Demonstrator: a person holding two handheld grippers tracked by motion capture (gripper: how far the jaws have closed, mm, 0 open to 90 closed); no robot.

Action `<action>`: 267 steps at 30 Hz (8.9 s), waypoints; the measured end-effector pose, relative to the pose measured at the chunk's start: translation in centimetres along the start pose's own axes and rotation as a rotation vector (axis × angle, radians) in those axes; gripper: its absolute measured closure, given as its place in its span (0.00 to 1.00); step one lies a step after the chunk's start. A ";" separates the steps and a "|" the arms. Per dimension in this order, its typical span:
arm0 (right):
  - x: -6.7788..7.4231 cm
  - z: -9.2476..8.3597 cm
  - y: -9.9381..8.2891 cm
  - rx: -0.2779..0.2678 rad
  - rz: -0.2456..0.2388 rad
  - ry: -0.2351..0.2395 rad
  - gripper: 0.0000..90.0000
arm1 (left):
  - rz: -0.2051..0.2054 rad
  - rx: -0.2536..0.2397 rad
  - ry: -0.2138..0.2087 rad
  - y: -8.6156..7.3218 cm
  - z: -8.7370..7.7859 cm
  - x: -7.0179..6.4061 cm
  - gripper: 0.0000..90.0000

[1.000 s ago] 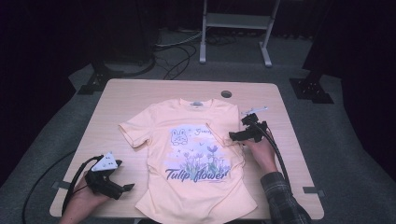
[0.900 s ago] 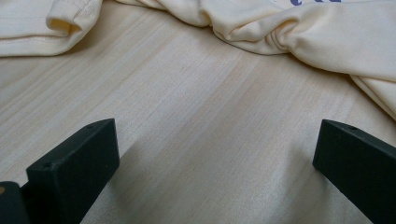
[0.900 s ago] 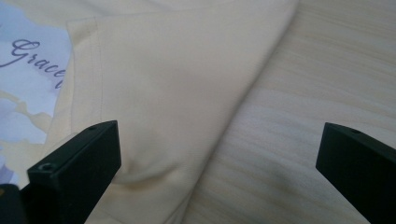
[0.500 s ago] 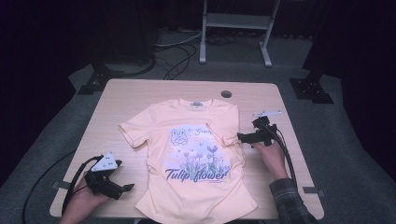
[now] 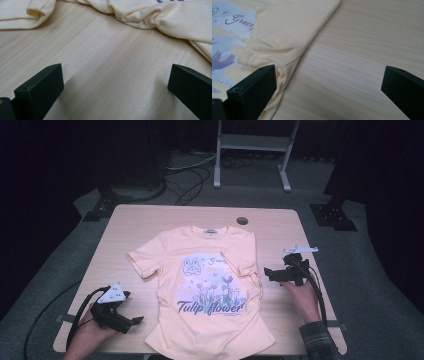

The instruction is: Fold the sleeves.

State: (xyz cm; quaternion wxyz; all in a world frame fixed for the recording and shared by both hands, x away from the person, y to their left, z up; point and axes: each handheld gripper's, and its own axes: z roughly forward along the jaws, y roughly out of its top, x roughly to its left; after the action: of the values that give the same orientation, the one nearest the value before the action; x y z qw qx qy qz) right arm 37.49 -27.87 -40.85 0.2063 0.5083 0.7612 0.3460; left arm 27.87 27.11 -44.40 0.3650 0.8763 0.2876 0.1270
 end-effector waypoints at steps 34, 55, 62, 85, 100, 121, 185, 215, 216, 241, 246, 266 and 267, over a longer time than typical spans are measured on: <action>0.4 -4.2 -5.3 -0.036 -0.020 0.018 0.00 | 0.000 0.000 0.000 0.0 0.0 0.0 0.00; 1.2 -5.8 -9.5 -0.012 -0.042 0.042 0.00 | 0.000 0.001 0.000 0.0 0.0 0.0 0.00; 1.1 -6.1 -10.4 -0.015 -0.054 0.040 0.00 | 0.000 0.001 -0.001 0.0 0.0 0.0 0.00; 0.8 -5.7 -10.8 0.035 -0.053 0.017 0.00 | -0.011 0.000 0.011 0.1 0.1 0.0 0.00; 0.8 -5.7 -10.8 0.035 -0.055 0.019 0.00 | -0.031 -0.074 0.013 3.3 -1.8 0.4 0.00; 0.8 -5.7 -10.8 0.036 -0.060 0.025 0.00 | -0.006 -0.115 0.020 8.8 -0.3 3.2 0.00; 0.9 -5.7 -10.8 0.037 -0.084 0.047 0.00 | -0.074 -0.163 0.045 13.7 0.5 11.9 0.00; 0.8 -5.7 -10.8 0.037 -0.085 0.049 0.00 | -0.185 -0.123 0.121 9.3 1.4 14.9 0.20; 0.8 -5.7 -10.8 0.037 -0.086 0.049 0.00 | -0.189 -0.120 0.131 9.2 1.4 15.0 0.21; 0.9 -5.7 -10.8 0.037 -0.090 0.054 0.00 | -0.274 -0.085 0.176 5.8 2.4 16.6 0.56; 0.9 -5.7 -10.8 0.037 -0.096 0.060 0.00 | -0.300 -0.072 0.167 5.4 2.8 16.9 0.60; 0.9 -5.7 -10.8 0.037 -0.105 0.069 0.00 | -0.401 -0.068 0.107 4.7 3.3 17.4 0.97; 0.9 -5.7 -10.8 0.037 -0.105 0.069 0.00 | -0.403 -0.067 0.107 4.7 3.3 17.4 0.97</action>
State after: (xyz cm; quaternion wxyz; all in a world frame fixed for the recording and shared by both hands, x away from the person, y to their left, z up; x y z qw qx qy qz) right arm 26.54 -31.44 -44.94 0.1886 0.4591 0.7996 0.3380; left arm 45.15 32.97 -43.13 0.3961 0.7803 0.4719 0.1074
